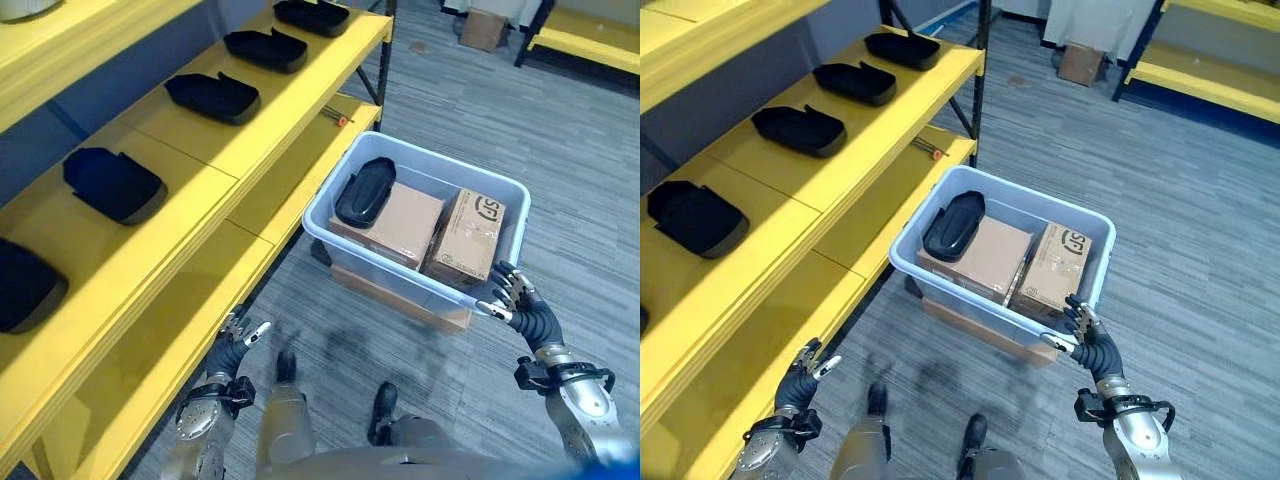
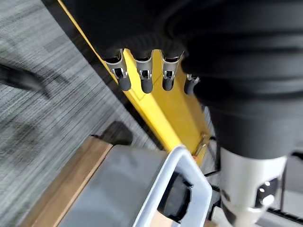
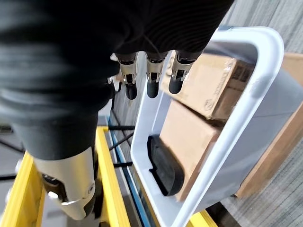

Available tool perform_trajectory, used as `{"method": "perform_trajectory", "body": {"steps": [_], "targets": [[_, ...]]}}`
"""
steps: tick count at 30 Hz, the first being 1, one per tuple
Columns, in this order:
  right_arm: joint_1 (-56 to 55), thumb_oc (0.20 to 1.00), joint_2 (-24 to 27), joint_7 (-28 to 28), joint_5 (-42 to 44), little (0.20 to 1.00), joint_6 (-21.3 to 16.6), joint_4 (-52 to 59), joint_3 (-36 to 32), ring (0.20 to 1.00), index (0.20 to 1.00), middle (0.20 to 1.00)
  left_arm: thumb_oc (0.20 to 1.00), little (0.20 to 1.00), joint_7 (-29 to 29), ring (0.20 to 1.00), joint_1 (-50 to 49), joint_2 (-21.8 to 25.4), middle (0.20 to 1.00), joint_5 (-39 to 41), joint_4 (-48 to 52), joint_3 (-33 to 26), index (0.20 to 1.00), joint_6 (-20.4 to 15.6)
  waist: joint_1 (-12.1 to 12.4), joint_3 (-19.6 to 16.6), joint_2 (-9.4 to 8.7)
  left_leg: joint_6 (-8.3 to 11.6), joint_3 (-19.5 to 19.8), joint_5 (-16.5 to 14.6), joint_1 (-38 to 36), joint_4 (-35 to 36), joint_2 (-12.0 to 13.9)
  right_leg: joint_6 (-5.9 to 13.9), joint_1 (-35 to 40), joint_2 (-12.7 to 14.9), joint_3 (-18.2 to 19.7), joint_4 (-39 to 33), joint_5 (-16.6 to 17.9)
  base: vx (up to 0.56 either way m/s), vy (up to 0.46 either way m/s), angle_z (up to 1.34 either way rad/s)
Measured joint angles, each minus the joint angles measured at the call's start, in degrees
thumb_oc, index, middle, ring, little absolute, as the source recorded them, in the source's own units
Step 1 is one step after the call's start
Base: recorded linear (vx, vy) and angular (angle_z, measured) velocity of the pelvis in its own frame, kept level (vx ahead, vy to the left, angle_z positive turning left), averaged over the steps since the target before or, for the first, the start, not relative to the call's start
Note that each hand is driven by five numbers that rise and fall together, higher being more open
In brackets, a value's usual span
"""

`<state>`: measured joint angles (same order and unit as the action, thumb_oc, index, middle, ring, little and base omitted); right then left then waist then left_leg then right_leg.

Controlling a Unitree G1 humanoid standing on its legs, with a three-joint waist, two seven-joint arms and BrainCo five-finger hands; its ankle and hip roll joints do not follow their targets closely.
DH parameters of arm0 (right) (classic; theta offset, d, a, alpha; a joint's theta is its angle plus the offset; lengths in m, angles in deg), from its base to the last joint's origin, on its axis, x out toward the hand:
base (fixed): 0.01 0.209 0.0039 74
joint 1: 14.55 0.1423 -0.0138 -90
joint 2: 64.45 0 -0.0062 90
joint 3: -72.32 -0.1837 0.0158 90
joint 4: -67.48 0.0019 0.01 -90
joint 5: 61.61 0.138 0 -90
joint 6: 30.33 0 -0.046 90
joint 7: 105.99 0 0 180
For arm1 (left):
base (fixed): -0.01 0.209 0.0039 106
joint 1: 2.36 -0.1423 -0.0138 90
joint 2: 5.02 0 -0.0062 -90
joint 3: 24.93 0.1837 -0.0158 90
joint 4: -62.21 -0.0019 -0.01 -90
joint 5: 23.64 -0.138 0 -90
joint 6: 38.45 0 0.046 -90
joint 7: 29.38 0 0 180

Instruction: Move parts from the plastic box to the shelf.

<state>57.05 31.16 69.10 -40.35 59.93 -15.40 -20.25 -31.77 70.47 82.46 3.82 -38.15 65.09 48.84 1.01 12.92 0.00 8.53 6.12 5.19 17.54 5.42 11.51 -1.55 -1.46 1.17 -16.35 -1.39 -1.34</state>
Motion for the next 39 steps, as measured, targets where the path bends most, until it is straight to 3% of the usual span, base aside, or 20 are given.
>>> {"method": "perform_trajectory", "body": {"steps": [3,4,5,6,9,11,15,23,27,28,30,31,33,35,36,39], "targets": [[0.75,1.000,-0.09,-0.45,-0.08,1.000,-0.08,0.16,0.06,1.000,1.000,1.000,1.000,1.000,-0.05,1.000,-1.22,-1.51,1.000,0.04,-0.47,0.00,1.000,-0.07,-0.98,-0.56,1.05,-0.87,-0.17,0.72,-4.64,-3.84,-1.37,2.09,2.46,0.06,6.68,-2.95,1.08,0.23,0.312,-1.34],[0.52,1.000,0.03,-0.98,-0.08,1.000,-0.12,0.57,-0.05,1.000,1.000,1.000,1.000,1.000,0.30,1.000,-1.63,-2.04,1.000,0.04,-0.39,0.22,1.000,-0.08,-1.43,-1.58,2.69,-1.53,-2.65,0.29,-7.12,-3.49,-1.27,2.72,3.08,0.04,8.03,-3.29,1.50,0.33,0.470,-1.24],[-0.24,1.000,-0.82,-1.31,-0.06,1.000,-0.02,0.77,0.26,1.000,1.000,1.000,1.000,1.000,0.84,1.000,-0.06,-1.11,1.000,0.05,0.05,0.27,1.000,-0.24,-3.59,-1.64,2.08,-3.21,-6.60,3.54,-10.79,0.03,-3.62,5.49,4.04,3.03,9.65,-3.55,1.70,0.23,0.359,-0.88],[-1.72,1.000,-1.21,-1.64,-0.06,1.000,0.28,1.11,0.80,1.000,1.000,1.000,1.000,1.000,0.82,1.000,0.82,0.09,1.000,0.04,1.06,0.60,1.000,-0.51,-4.66,-1.59,0.44,-4.93,-8.77,3.29,-11.47,-0.08,-5.44,6.28,3.68,4.87,9.83,-3.38,2.26,0.18,0.328,-0.68],[-3.77,1.000,-3.33,-2.55,-0.06,1.000,0.50,3.05,1.78,1.000,1.000,1.000,1.000,1.000,1.23,1.000,2.13,3.47,1.000,0.03,1.83,0.47,1.000,-0.79,-4.61,-1.67,-1.34,-7.53,-12.00,1.03,-13.62,-0.11,-8.52,8.15,3.05,8.56,10.35,-1.32,2.23,0.07,0.172,-0.51],[-3.46,1.000,-3.36,-2.84,-0.07,1.000,0.85,2.83,2.78,1.000,1.000,1.000,1.000,1.000,1.24,1.000,2.20,5.17,1.000,0.03,2.43,-0.45,1.000,-1.39,-4.23,-1.74,-2.90,-8.58,-13.73,0.19,-13.45,-0.12,-10.62,9.47,2.76,10.88,10.65,-2.66,2.95,0.11,0.142,-0.26],[-1.03,1.000,-3.31,-3.54,-0.07,1.000,1.08,2.83,2.69,1.000,1.000,1.000,1.000,1.000,1.24,1.000,-0.15,5.64,1.000,0.02,3.12,-0.60,1.000,-1.35,-2.94,-1.87,-3.16,-8.71,-13.69,-0.32,-13.57,-0.10,-11.43,11.22,3.56,11.48,10.61,-3.86,3.14,0.12,0.095,0.00],[0.66,1.000,-2.87,-3.47,-0.06,1.000,1.41,2.55,2.54,1.000,1.000,1.000,1.000,1.000,1.24,1.000,-2.31,5.56,1.000,0.01,4.75,-0.54,1.000,-1.17,-3.31,-2.84,-4.38,-7.68,-15.79,-0.94,-14.30,-0.06,-10.46,10.62,2.39,10.85,11.92,-3.86,1.79,0.02,0.079,-0.19],[2.98,1.000,-2.98,-3.43,-0.07,1.000,1.39,2.42,3.97,1.000,1.000,1.000,1.000,1.000,0.89,1.000,0.27,7.32,1.000,-0.15,5.94,-0.02,1.000,-1.17,-3.98,-2.82,-4.67,-8.84,-19.36,-0.73,-12.66,-0.09,-9.75,11.33,-5.05,10.27,13.06,3.38,2.90,-0.07,0.059,-0.54],[5.07,1.000,-2.76,-3.19,-0.06,1.000,1.31,2.04,4.98,1.000,1.000,1.000,1.000,1.000,0.41,1.000,1.30,8.27,1.000,-0.41,7.07,-0.28,1.000,-1.19,-3.42,-1.96,-4.53,-8.82,-21.66,-0.42,-12.60,-0.08,-8.72,12.29,-8.34,10.17,11.24,5.84,3.35,0.01,-0.041,-0.96],[9.23,1.000,-2.59,-3.16,-0.05,1.000,1.29,0.56,8.03,1.000,1.000,1.000,1.000,1.000,-0.60,1.000,3.37,10.11,1.000,-1.77,7.71,-0.60,1.000,-1.73,-2.29,-0.08,-5.74,-8.61,-24.92,-1.51,-12.50,-0.06,-8.65,13.10,-12.37,12.61,-0.62,4.38,4.00,0.07,-0.104,-0.94],[9.32,1.000,-2.62,-3.11,-0.03,1.000,1.21,0.50,8.20,1.000,1.000,1.000,1.000,1.000,-0.69,1.000,5.46,10.04,1.000,-2.30,7.14,-0.63,1.000,-1.77,-2.79,0.58,-5.63,-8.35,-24.50,-1.34,-12.16,-0.04,-8.65,12.39,-12.31,12.93,-1.12,2.03,4.77,0.06,-0.135,0.04],[6.01,1.000,-2.57,-3.15,0.05,1.000,1.16,2.22,7.43,1.000,1.000,1.000,1.000,1.000,-1.32,1.000,6.01,9.07,1.000,-4.38,8.91,-0.28,1.000,-1.97,-3.33,0.98,-5.54,-7.70,-22.33,-0.95,-11.14,-0.13,-8.87,11.45,-12.08,13.15,2.59,1.09,5.91,-0.01,-0.199,0.53],[4.38,1.000,-1.53,-2.95,0.23,1.000,1.04,2.59,7.46,1.000,1.000,1.000,1.000,1.000,-2.98,1.000,7.10,8.76,1.000,-6.34,10.02,-0.05,1.000,-2.71,-3.35,2.14,-5.28,-6.47,-21.00,-0.22,-9.64,-0.47,-7.33,9.71,-12.74,11.97,0.74,1.50,8.16,-0.03,-0.190,0.45],[4.30,1.000,-0.51,-2.77,0.52,1.000,0.96,2.79,7.47,1.000,1.000,1.000,1.000,1.000,-3.54,1.000,7.59,8.01,1.000,-6.86,10.54,-0.20,1.000,-2.76,-3.11,2.90,-4.54,-5.91,-20.70,0.12,-8.38,-0.59,-6.35,9.60,-13.78,11.32,-0.68,1.78,8.07,-0.04,-0.100,0.25],[7.29,1.000,1.43,-1.80,1.76,1.000,0.50,3.16,6.25,1.000,1.000,1.000,1.000,1.000,-5.68,1.000,9.92,7.54,1.000,-9.34,11.26,0.01,1.000,-2.99,-3.14,6.45,-2.49,-4.67,-19.95,1.51,-3.73,-2.26,-3.74,6.74,-16.91,8.38,-0.88,1.18,9.25,-0.02,-0.114,-0.08]]}}
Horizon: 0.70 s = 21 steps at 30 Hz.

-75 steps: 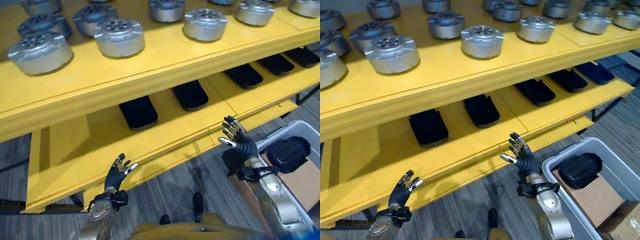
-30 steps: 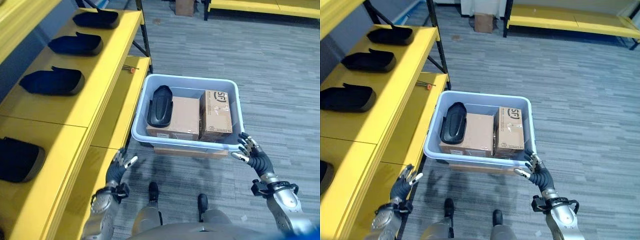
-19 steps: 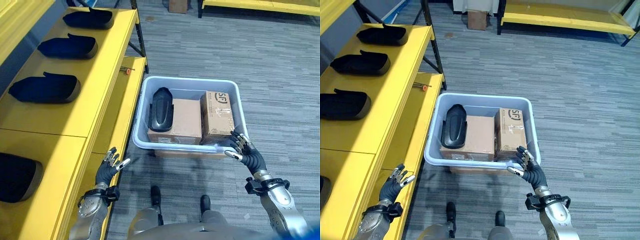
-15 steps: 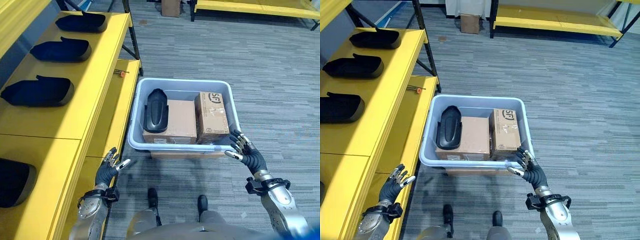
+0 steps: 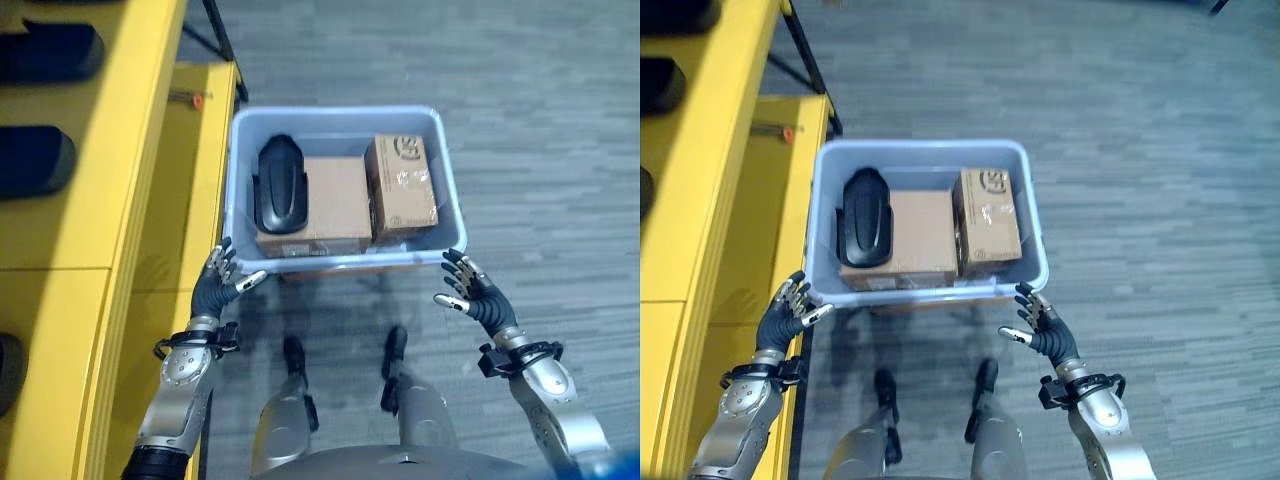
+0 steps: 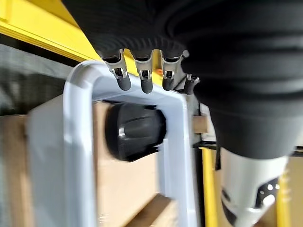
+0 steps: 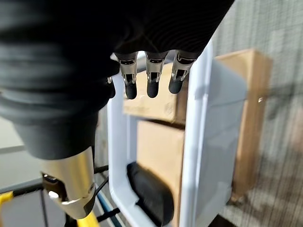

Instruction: Move parts from the plastic box to the shelf.

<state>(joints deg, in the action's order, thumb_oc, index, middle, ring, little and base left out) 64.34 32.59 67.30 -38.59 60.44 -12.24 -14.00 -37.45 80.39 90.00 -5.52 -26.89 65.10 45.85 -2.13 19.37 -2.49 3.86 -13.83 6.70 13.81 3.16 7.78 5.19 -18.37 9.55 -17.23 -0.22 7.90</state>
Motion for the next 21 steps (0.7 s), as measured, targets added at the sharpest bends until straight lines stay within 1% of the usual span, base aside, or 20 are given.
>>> {"method": "perform_trajectory", "body": {"steps": [1,2,3,4,5,7,9,12,13,14,15,16,19,21], "targets": [[1.03,1.000,0.10,0.60,0.71,1.000,-0.02,-0.04,-0.52,1.000,1.000,1.000,1.000,1.000,-0.94,1.000,1.78,-0.36,1.000,-1.21,0.08,0.04,1.000,0.00,-0.53,1.19,0.48,0.18,-0.20,0.12,0.40,-0.01,0.75,-0.59,-0.49,-0.84,0.02,-0.16,0.25,-0.02,-0.082,-0.20],[1.85,1.000,0.25,1.15,1.26,1.000,-0.17,-0.01,-0.70,1.000,1.000,1.000,1.000,1.000,-2.08,1.000,3.34,-0.84,1.000,-2.04,0.15,0.05,1.000,-0.01,-1.49,1.63,0.93,0.37,-0.13,0.24,1.24,-0.11,1.41,-0.75,-1.27,-1.43,-0.17,-0.21,0.34,0.00,-0.056,-0.14],[2.70,1.000,0.31,1.41,1.61,1.000,-0.38,0.01,-0.91,1.000,1.000,1.000,1.000,1.000,-2.74,1.000,4.88,-1.04,1.000,-2.08,0.16,-0.03,1.000,-0.08,-1.69,2.75,1.18,0.56,-0.17,0.37,1.22,0.06,1.68,-0.95,-1.32,-1.82,-0.27,-0.25,0.27,-0.01,-0.060,-0.10],[3.40,1.000,0.53,2.09,2.39,1.000,-0.60,0.01,-0.86,1.000,1.000,1.000,1.000,1.000,-3.81,1.000,8.10,-1.30,1.000,-3.26,0.28,-0.01,1.000,-0.25,-2.55,4.01,1.12,0.60,-0.37,0.40,1.14,0.13,2.24,-1.08,-1.42,-2.38,-0.21,-0.41,0.24,-0.01,-0.052,-0.12],[3.88,1.000,0.58,2.43,2.88,1.000,-0.72,0.01,-0.58,1.000,1.000,1.000,1.000,1.000,-4.81,1.000,9.74,-1.27,1.000,-4.30,0.65,-0.03,1.000,-0.34,-3.10,4.45,0.92,0.66,-0.76,0.44,1.16,0.37,2.37,-1.08,-1.68,-2.59,-0.09,-0.49,0.24,0.00,-0.024,-0.22],[4.65,1.000,0.54,2.93,3.38,1.000,-1.21,0.02,-0.17,1.000,1.000,1.000,1.000,1.000,-6.59,1.000,13.86,-1.85,1.000,-5.58,1.14,-0.08,1.000,-1.46,-3.85,4.86,0.56,0.81,-1.82,0.53,1.21,1.18,2.45,-1.27,-2.69,-2.84,0.90,-0.75,0.38,0.00,-0.043,-0.23],[4.60,1.000,0.71,3.52,3.85,1.000,-1.51,0.15,0.55,1.000,1.000,1.000,1.000,1.000,-8.69,1.000,16.05,-2.03,1.000,-7.20,1.25,-0.09,1.000,-1.95,-4.75,4.86,0.53,0.81,-1.86,0.53,1.12,1.41,2.42,-1.34,-2.81,-2.84,0.91,-0.87,0.40,0.00,-0.047,-0.06],[4.71,1.000,0.95,4.31,4.95,1.000,-2.45,1.51,2.75,1.000,1.000,1.000,1.000,1.000,-13.12,1.000,19.62,-1.22,1.000,-10.24,1.26,-0.34,1.000,-2.53,-4.54,5.07,0.32,0.79,-2.37,0.50,1.25,2.00,2.23,-1.37,-3.27,-2.80,1.31,-1.18,0.36,0.00,-0.012,-0.04],[4.71,1.000,0.95,4.55,4.99,1.000,-2.57,1.86,2.93,1.000,1.000,1.000,1.000,1.000,-13.66,1.000,19.92,-0.96,1.000,-10.62,1.26,-0.41,1.000,-2.64,-4.59,5.09,0.28,0.79,-2.38,0.49,1.25,2.07,2.21,-1.37,-3.27,-2.80,1.45,-1.26,0.36,-0.01,-0.009,-0.06],[4.73,1.000,0.95,4.70,5.29,1.000,-3.55,2.27,3.51,1.000,1.000,1.000,1.000,1.000,-15.75,1.000,21.12,0.79,1.000,-12.39,1.35,-0.83,1.000,-3.14,-4.57,5.48,-0.42,0.81,-2.83,0.47,1.40,2.07,2.19,-1.38,-3.68,-2.82,1.99,-1.33,0.37,-0.01,-0.011,-0.09],[4.80,1.000,0.98,4.75,5.66,1.000,-3.75,2.27,3.57,1.000,1.000,1.000,1.000,1.000,-16.56,1.000,21.46,1.60,1.000,-13.26,1.33,-1.12,1.000,-3.26,-4.53,5.55,-0.50,1.10,-2.78,0.17,1.69,2.12,2.22,-1.30,-3.92,-2.97,2.03,-1.48,0.33,0.07,0.000,-0.09],[4.78,1.000,1.01,4.83,5.87,1.000,-3.95,2.24,3.56,1.000,1.000,1.000,1.000,1.000,-17.44,1.000,21.84,2.21,1.000,-13.38,1.37,-1.35,1.000,-3.53,-4.68,5.55,-0.54,1.13,-2.90,0.19,2.27,1.97,2.19,-1.72,-4.54,-2.85,2.11,-1.40,0.64,0.08,0.001,-0.04],[4.83,1.000,1.03,4.92,6.09,1.000,-4.56,2.19,3.78,1.000,1.000,1.000,1.000,1.000,-19.86,1.000,24.16,3.40,1.000,-15.62,1.42,-1.91,1.000,-3.74,-4.73,5.76,-0.89,1.22,-2.90,0.30,3.02,1.75,2.23,-1.87,-5.07,-2.98,2.11,-1.62,0.89,-0.02,-0.016,0.00],[5.35,1.000,1.84,4.98,6.43,1.000,-5.04,2.19,4.81,1.000,1.000,1.000,1.000,1.000,-22.52,1.000,27.61,5.49,1.000,-16.79,1.29,-1.85,1.000,-3.77,-4.88,6.66,-2.35,1.29,-2.85,0.36,3.37,1.76,2.48,-1.87,-5.33,-3.17,2.04,-1.75,0.90,0.00,-0.019,0.00]]}}
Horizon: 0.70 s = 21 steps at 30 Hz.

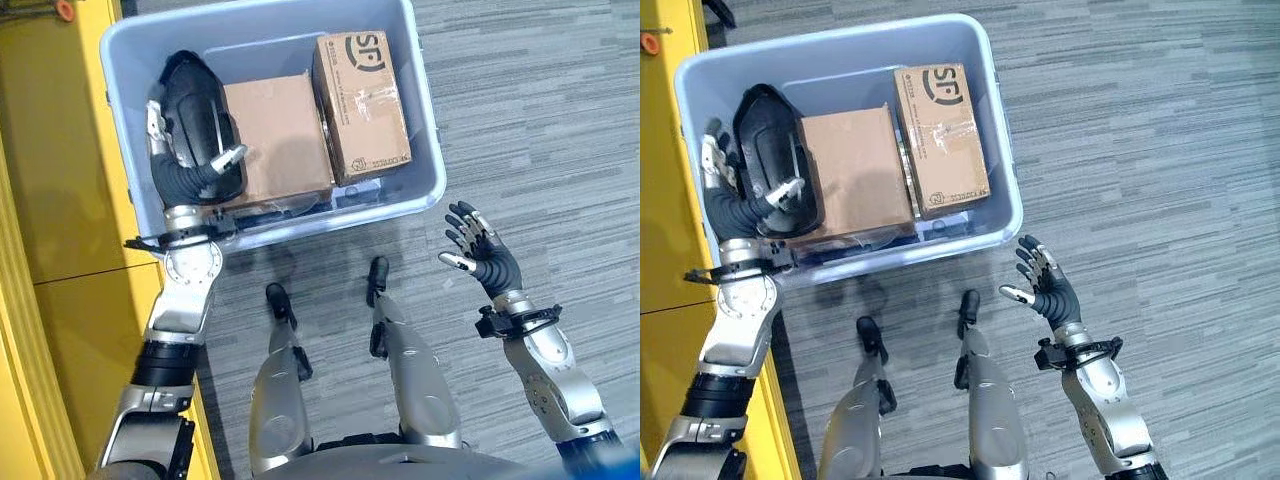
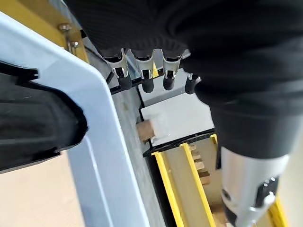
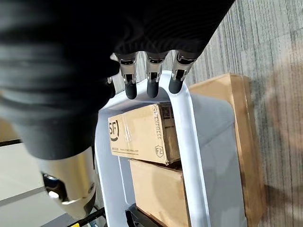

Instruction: Move parts from the plastic box to the shelf.

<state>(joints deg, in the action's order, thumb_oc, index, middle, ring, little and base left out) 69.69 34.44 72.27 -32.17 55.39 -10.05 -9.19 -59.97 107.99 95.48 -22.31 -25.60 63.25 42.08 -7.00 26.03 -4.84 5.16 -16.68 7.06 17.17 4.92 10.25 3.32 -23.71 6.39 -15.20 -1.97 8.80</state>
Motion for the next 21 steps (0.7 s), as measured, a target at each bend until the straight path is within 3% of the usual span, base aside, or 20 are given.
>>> {"method": "perform_trajectory", "body": {"steps": [6,7,11,15,21], "targets": [[1.45,1.000,0.42,0.26,1.03,1.000,-1.16,-0.09,1.51,1.000,1.000,1.000,1.000,1.000,-2.71,1.000,5.10,3.14,1.000,-0.80,-7.12,1.78,1.000,-0.12,-0.60,0.97,-1.79,0.04,1.26,-0.04,1.08,-0.08,0.08,0.05,-0.24,-0.08,-0.76,-0.24,-0.05,0.02,-0.012,0.07],[1.65,1.000,0.46,0.27,1.33,1.000,-1.41,-0.13,1.58,1.000,1.000,1.000,1.000,1.000,-3.14,1.000,7.83,5.82,1.000,-0.74,-9.53,3.21,1.000,-0.10,-0.78,1.47,-2.80,0.14,1.57,0.04,2.27,-0.39,0.09,-0.07,-1.21,-0.05,-0.95,-0.22,0.05,-0.02,-0.008,0.15],[2.05,1.000,0.38,0.25,1.50,1.000,-1.87,-0.12,4.49,1.000,1.000,1.000,1.000,1.000,-3.09,1.000,15.19,9.00,1.000,0.32,-18.76,8.68,1.000,0.19,-1.83,2.71,-5.23,0.14,1.87,0.04,4.16,-1.12,0.20,-0.24,-2.47,0.04,-1.24,-0.14,0.19,-0.02,0.002,0.05],[2.35,1.000,0.40,0.26,1.93,1.000,-2.51,-0.12,5.72,1.000,1.000,1.000,1.000,1.000,-2.99,1.000,19.57,8.87,1.000,2.71,-26.98,11.42,1.000,0.24,-3.20,3.01,-5.75,0.14,2.64,0.04,6.86,-2.18,0.46,-0.56,-4.44,-0.10,-1.45,0.04,0.42,-0.03,-0.014,0.05],[2.39,1.000,0.43,0.22,2.00,1.000,-3.00,-0.11,5.90,1.000,1.000,1.000,1.000,1.000,-1.46,1.000,21.39,9.22,1.000,4.82,-31.72,14.57,1.000,0.56,-4.14,3.09,-5.90,0.14,3.29,0.04,8.24,-3.08,0.54,-0.93,-4.99,-0.07,-1.55,0.06,0.69,-0.01,-0.003,0.05]]}}
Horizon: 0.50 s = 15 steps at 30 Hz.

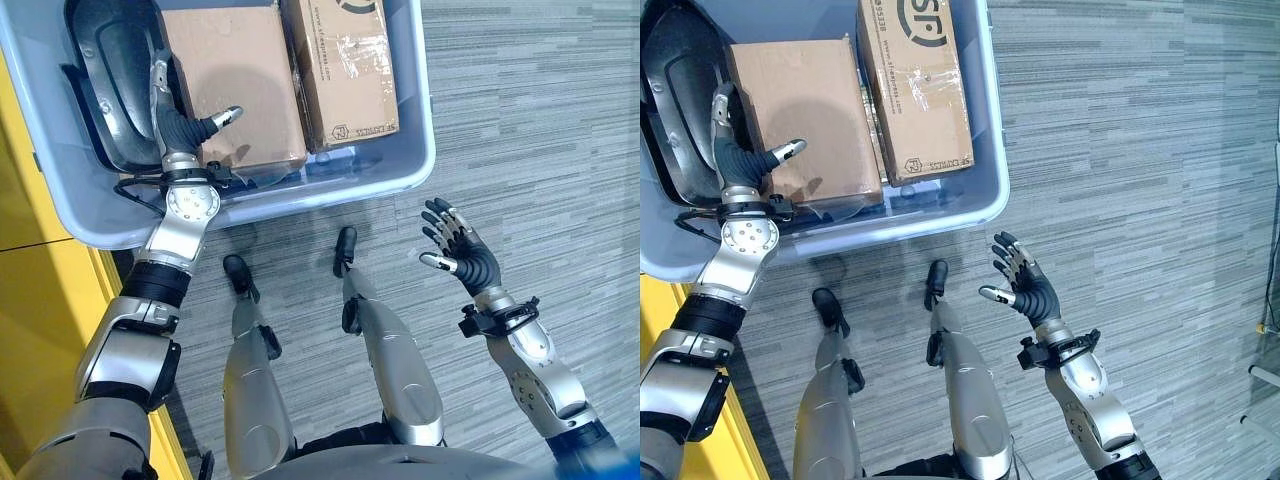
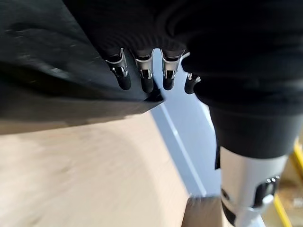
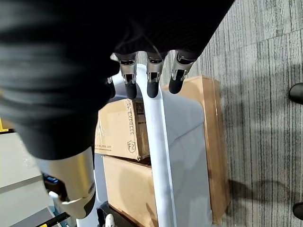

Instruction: Move parts from the plastic box to the shelf.

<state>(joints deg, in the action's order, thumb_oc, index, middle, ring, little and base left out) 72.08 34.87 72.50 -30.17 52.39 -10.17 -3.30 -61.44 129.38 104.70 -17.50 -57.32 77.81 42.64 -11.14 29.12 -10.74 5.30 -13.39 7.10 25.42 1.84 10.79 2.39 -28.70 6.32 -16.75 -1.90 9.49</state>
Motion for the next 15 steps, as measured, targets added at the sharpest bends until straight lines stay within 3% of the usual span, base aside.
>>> {"method": "perform_trajectory", "body": {"steps": [3,9,13,15], "targets": [[-1.08,1.000,0.00,-0.06,0.02,1.000,-0.51,-0.05,0.12,1.000,1.000,1.000,1.000,1.000,0.86,1.000,4.53,-0.38,1.000,1.26,-6.67,3.58,1.000,-0.27,-0.79,0.00,-0.01,0.08,1.37,0.08,2.60,-1.04,0.00,0.04,-1.52,0.02,-0.57,0.02,0.27,-0.03,0.010,0.10],[-1.17,1.000,0.00,0.46,0.02,1.000,-0.61,0.09,0.37,1.000,1.000,1.000,1.000,1.000,1.87,1.000,8.56,-4.09,1.000,8.44,-10.04,2.96,1.000,-1.48,-0.60,-0.01,-0.01,0.05,1.45,0.11,2.98,-1.44,-0.14,-0.02,-1.81,0.26,-0.56,0.36,0.40,-0.01,0.002,0.00],[-1.35,1.000,-0.22,1.66,-0.03,1.000,-0.60,0.50,0.05,1.000,1.000,1.000,1.000,1.000,3.67,1.000,1.89,-9.82,1.000,9.13,-2.74,2.87,1.000,-1.69,0.10,-0.01,0.01,-0.01,1.62,0.14,2.33,-1.72,-0.70,-0.03,-0.95,0.60,-0.65,0.49,0.39,0.00,-0.003,0.03],[-1.35,1.000,-0.69,2.22,-0.09,1.000,-0.64,0.72,-0.95,1.000,1.000,1.000,1.000,1.000,6.76,1.000,-8.61,-16.34,1.000,9.51,4.83,3.49,1.000,-1.74,1.34,-0.12,0.26,-0.11,1.65,0.19,0.74,-1.01,-0.94,0.11,0.33,0.95,-0.58,0.46,0.25,0.00,0.000,0.00]]}}
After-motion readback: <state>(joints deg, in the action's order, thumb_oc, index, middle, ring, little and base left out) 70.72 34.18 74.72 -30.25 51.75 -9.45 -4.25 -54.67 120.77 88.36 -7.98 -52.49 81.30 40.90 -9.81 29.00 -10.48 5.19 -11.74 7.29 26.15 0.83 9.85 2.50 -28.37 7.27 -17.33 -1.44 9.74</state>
